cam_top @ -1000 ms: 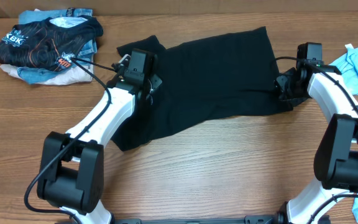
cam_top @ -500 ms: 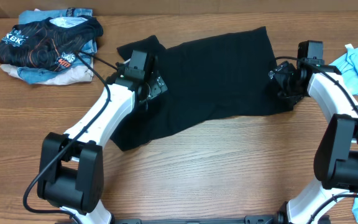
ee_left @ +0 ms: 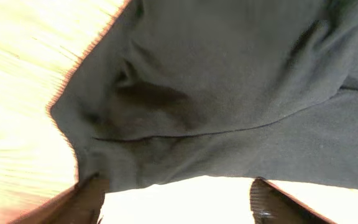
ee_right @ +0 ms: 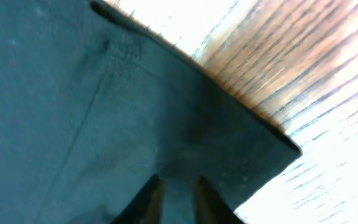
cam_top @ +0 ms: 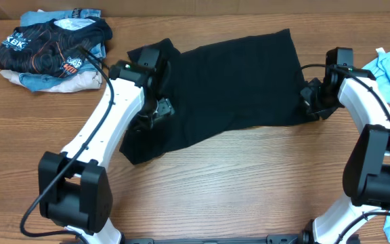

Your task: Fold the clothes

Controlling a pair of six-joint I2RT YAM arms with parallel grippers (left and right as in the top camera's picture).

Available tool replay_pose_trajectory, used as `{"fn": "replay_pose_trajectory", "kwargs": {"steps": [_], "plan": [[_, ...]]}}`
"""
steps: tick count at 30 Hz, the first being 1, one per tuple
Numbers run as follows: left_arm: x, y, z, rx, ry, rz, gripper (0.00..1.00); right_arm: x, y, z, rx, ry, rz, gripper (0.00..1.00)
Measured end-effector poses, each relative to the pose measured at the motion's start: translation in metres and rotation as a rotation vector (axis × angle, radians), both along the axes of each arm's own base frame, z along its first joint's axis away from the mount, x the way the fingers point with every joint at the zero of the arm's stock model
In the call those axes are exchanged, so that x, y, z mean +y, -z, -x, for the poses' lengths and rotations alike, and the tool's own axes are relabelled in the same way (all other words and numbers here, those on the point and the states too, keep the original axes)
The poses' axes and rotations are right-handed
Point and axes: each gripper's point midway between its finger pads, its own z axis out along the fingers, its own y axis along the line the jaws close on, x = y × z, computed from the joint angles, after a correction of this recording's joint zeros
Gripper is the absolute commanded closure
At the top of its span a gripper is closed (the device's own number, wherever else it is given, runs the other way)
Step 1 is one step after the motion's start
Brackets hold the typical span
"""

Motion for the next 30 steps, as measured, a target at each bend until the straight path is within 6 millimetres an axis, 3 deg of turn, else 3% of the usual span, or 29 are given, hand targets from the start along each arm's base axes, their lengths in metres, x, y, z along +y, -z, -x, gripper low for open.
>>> {"fn": "replay_pose_trajectory", "kwargs": {"steps": [3, 7, 16, 23, 30], "plan": [[-0.004, 0.020, 0.007, 0.023, -0.003, 0.031, 0.65, 0.001, 0.004, -0.002, -0.001, -0.020, 0.001, 0.95], [-0.005, 0.039, 0.013, 0.031, -0.007, 0.045, 0.73, 0.003, 0.014, -0.001, 0.020, -0.030, 0.000, 0.94], [-0.003, 0.061, 0.011, 0.043, -0.015, 0.042, 0.77, 0.002, 0.019, -0.002, 0.028, -0.045, 0.002, 0.96], [0.009, 0.100, 0.020, 0.162, -0.028, 0.008, 0.78, 0.002, 0.036, 0.006, 0.083, -0.051, 0.003, 0.96], [0.012, 0.102, 0.018, 0.182, -0.038, 0.032, 0.79, -0.001, 0.037, 0.004, 0.078, -0.051, 0.023, 0.96]]}}
